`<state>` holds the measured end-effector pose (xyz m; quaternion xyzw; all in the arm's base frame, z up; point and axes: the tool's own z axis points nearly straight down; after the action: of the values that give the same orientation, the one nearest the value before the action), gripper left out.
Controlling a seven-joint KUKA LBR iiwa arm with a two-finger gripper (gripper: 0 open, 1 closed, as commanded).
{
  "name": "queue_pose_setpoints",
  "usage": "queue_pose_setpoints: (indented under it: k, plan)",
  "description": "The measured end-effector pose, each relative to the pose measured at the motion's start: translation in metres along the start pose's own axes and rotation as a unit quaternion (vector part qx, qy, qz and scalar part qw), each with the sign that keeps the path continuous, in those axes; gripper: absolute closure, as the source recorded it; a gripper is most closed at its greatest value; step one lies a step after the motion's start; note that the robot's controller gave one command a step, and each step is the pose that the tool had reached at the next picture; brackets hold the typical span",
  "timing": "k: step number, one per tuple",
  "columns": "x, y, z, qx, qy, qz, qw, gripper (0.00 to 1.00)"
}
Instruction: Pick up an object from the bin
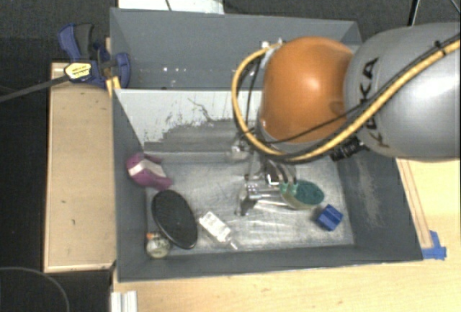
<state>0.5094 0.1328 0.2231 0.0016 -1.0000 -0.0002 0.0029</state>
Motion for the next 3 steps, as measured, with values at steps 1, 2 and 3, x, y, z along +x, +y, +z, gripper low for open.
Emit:
queue_pose_setpoints:
  k: [1, 2, 3]
  plan:
    - [0.026, 0.051, 0.152, -0.002, -0.0056, 0.107, 0.9943, 0.00]
    - [0.025, -0.001, 0.123, -0.001, -0.0050, 0.330, 0.9440, 0.00]
    - [0.030, 0.003, 0.123, -0.002, -0.0044, 0.416, 0.9091, 0.00]
